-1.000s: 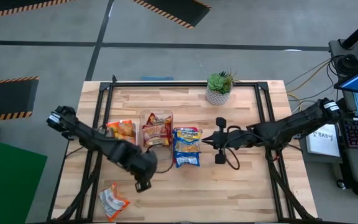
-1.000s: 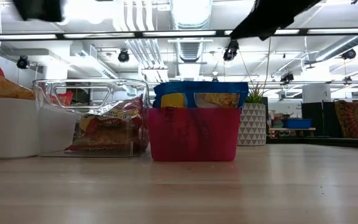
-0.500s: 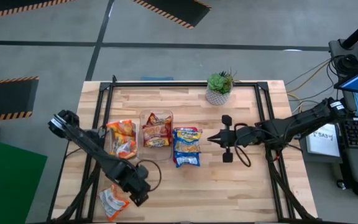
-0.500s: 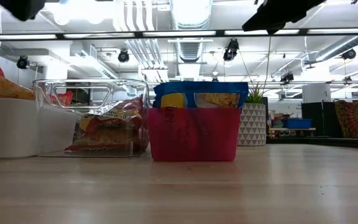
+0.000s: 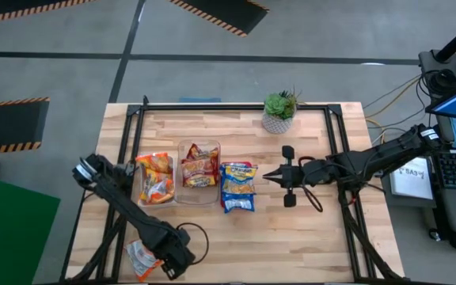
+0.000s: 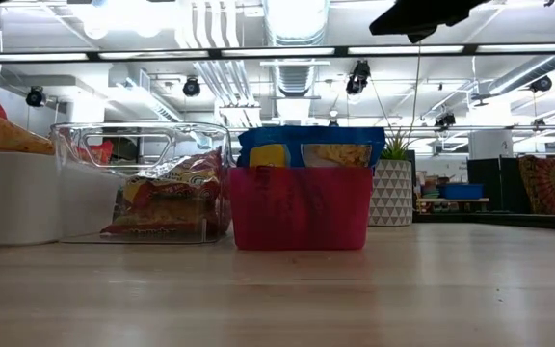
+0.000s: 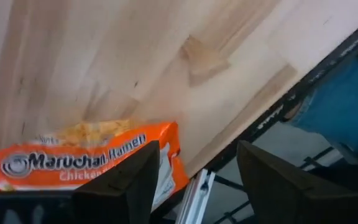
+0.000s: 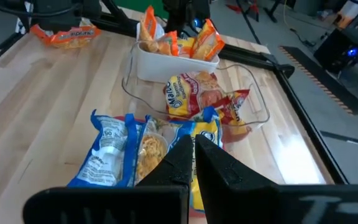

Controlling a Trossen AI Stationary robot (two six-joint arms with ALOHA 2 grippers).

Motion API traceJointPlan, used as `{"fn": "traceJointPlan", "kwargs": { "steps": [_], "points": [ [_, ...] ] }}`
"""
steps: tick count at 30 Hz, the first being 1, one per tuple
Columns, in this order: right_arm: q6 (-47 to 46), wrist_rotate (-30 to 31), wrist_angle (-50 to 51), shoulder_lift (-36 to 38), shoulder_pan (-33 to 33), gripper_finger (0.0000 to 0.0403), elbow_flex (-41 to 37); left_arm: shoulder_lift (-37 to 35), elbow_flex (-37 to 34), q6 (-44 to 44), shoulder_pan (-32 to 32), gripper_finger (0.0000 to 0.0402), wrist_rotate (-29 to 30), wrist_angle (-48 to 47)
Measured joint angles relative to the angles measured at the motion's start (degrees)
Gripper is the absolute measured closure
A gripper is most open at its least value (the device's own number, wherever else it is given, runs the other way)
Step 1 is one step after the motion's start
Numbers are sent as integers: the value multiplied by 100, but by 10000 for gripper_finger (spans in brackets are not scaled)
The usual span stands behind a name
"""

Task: Sort Maruchan noodles
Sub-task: Put the orange noodle pack into the white bin

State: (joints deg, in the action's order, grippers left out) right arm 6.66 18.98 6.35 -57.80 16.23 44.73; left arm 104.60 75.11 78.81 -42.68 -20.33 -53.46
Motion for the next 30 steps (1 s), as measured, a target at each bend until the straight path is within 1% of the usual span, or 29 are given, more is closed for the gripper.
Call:
{"fn": "traceJointPlan", "kwargs": {
  "steps": [1, 4, 5, 6, 8, 12, 15, 16, 17, 18, 19, 21, 23, 25, 30],
  "points": [
    [8, 0, -15, 0, 0, 394, 0, 6, 0, 19, -39, 205, -46, -11],
    [64, 0, -93, -1, 0, 394, 0, -11, 0, -88, -113, 210, -469, -143],
    [83, 1, -123, -2, 0, 394, 0, -58, -2, -150, -118, 213, -507, -171],
    [102, 1, -137, -2, 0, 394, 0, -120, 20, -286, -117, 217, -370, -196],
    [174, 2, -152, -7, 0, 394, 0, -278, 163, -700, -101, 228, 399, -269],
    [253, 2, -267, -7, 0, 394, 0, -638, 450, -1809, -106, 255, 2573, -296],
    [306, 2, -398, -7, 0, 394, 0, -903, 699, -2581, -116, 274, 4336, -272],
    [301, 2, -450, -7, 0, 394, 0, -980, 821, -2819, -116, 279, 4827, -205],
    [299, 2, -495, -4, 0, 394, 0, -1039, 959, -3081, -116, 284, 5134, -137],
    [296, 2, -539, -4, 0, 394, 1, -1089, 1107, -3334, -110, 289, 5247, -117],
    [260, 2, -562, -4, 0, 394, 3, -1114, 1271, -3550, -106, 293, 5230, -149],
    [165, 2, -553, -4, 0, 394, 4, -1120, 1563, -3644, -145, 302, 5011, -408],
    [59, 2, -534, -6, 0, 394, 4, -1109, 1725, -3259, -199, 310, 4748, -786],
    [-10, 2, -536, -15, 0, 394, 4, -1109, 1680, -2707, -267, 316, 4487, -1003],
    [-61, 2, -515, -127, -2, 394, 7, -1091, 1040, -1840, -451, 321, 3860, -966]
  ]
}}
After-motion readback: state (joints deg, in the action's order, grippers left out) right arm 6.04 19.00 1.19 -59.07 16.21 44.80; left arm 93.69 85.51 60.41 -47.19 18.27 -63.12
